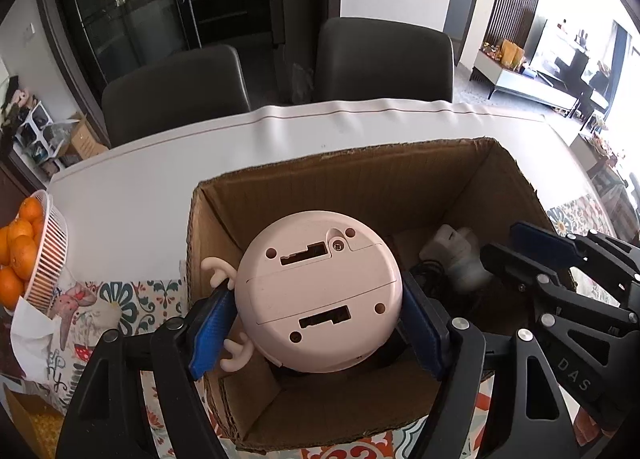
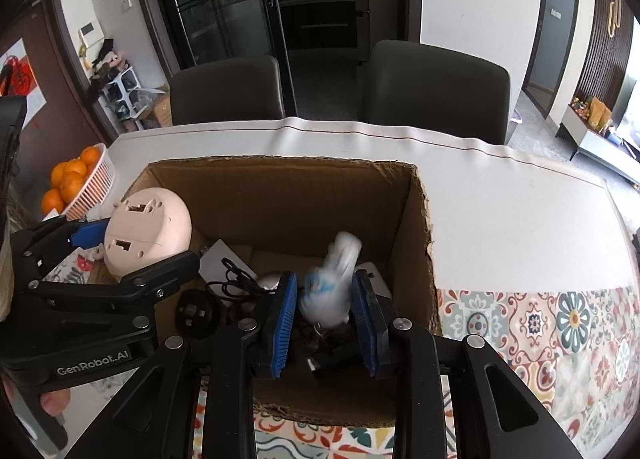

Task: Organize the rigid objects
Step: 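Open both grippers to drop the pink device and figurine into the box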

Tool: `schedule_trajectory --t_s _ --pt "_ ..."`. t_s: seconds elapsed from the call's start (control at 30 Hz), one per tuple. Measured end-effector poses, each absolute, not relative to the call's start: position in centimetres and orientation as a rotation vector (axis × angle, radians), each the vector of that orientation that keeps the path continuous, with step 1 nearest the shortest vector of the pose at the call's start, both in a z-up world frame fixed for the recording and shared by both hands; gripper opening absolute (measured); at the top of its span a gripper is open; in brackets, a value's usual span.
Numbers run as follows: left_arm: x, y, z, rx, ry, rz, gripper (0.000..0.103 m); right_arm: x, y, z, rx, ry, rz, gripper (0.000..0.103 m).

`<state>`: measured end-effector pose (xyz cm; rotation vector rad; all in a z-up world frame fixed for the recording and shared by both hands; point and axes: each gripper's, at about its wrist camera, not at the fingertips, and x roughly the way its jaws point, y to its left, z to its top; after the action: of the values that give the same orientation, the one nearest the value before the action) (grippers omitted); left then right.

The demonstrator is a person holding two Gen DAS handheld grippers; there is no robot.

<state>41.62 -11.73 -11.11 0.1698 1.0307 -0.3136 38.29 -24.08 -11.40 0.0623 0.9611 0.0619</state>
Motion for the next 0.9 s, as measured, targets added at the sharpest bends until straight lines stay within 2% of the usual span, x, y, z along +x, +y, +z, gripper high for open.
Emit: schedule_trajectory --t_s 0.1,0.23,0.3,0.53,0.7,0.9 --pt "41.3 -11.7 -11.2 0.170 1.036 -0.309 0.077 38.0 -24.2 -11.2 0.060 0.962 0.046 0.041" --pt "40.5 -11.8 -9.9 0.193 0.984 -0.299 0.091 37.0 -24.5 -10.5 0.061 0.949 0.015 0.047" --pt "39.8 -11.7 -9.0 0.212 0.950 -0.277 0.091 36.3 -24.8 -10.0 0.067 0.939 -0.014 0.054" --pt "36.3 -10.9 -5.3 0.222 0.845 -0.216 0.103 32.6 -25.4 -6.9 0.079 0.872 -0.096 0.063" --pt "32.8 -9.7 -2.8 0.205 0.778 -0.176 0.103 29.2 -24.9 -4.1 0.051 0.792 -0.143 0.072" --pt "28.3 -8.1 -0.4 0.179 0.706 -0.145 0.103 24.9 -23.9 -0.9 0.025 0.698 -0.172 0.077"
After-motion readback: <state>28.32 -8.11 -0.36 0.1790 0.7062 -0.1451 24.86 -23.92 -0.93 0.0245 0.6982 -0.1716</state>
